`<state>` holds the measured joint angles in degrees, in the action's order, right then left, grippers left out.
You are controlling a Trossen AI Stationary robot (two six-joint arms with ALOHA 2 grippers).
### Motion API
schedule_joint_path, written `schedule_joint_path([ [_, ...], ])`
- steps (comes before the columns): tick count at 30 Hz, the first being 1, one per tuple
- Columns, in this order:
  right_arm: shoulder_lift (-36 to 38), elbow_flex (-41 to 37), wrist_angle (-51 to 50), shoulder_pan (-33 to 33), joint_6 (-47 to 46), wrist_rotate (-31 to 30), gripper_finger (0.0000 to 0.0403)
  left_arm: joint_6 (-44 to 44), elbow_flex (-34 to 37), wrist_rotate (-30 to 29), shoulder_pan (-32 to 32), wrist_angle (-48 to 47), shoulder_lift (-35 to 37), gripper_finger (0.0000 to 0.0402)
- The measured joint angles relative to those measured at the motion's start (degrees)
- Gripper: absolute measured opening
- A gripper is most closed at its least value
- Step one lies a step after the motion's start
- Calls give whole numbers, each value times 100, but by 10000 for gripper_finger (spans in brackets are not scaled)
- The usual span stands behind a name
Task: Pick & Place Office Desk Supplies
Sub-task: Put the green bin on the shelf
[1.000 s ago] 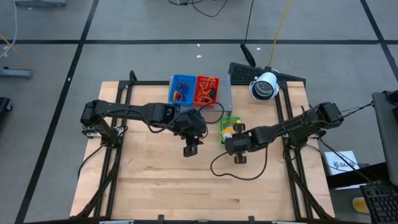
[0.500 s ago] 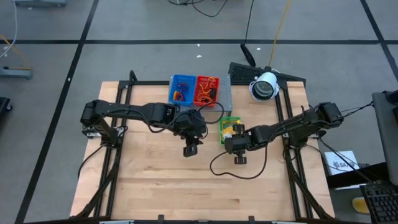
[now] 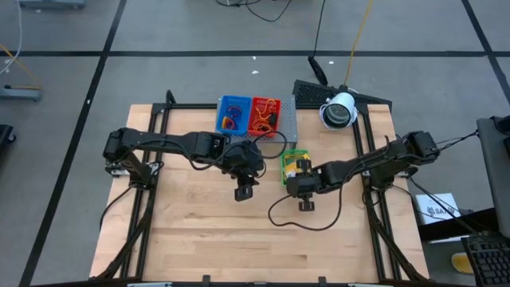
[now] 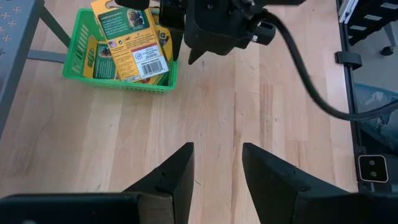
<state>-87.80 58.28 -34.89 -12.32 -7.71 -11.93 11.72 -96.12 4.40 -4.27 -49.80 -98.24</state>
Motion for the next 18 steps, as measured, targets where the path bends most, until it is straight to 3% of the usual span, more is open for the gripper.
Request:
schedule_joint_path([
  [18, -10, -723, 469, 300, -149, 186, 91, 5, 0, -2, 0, 9, 0, 145],
])
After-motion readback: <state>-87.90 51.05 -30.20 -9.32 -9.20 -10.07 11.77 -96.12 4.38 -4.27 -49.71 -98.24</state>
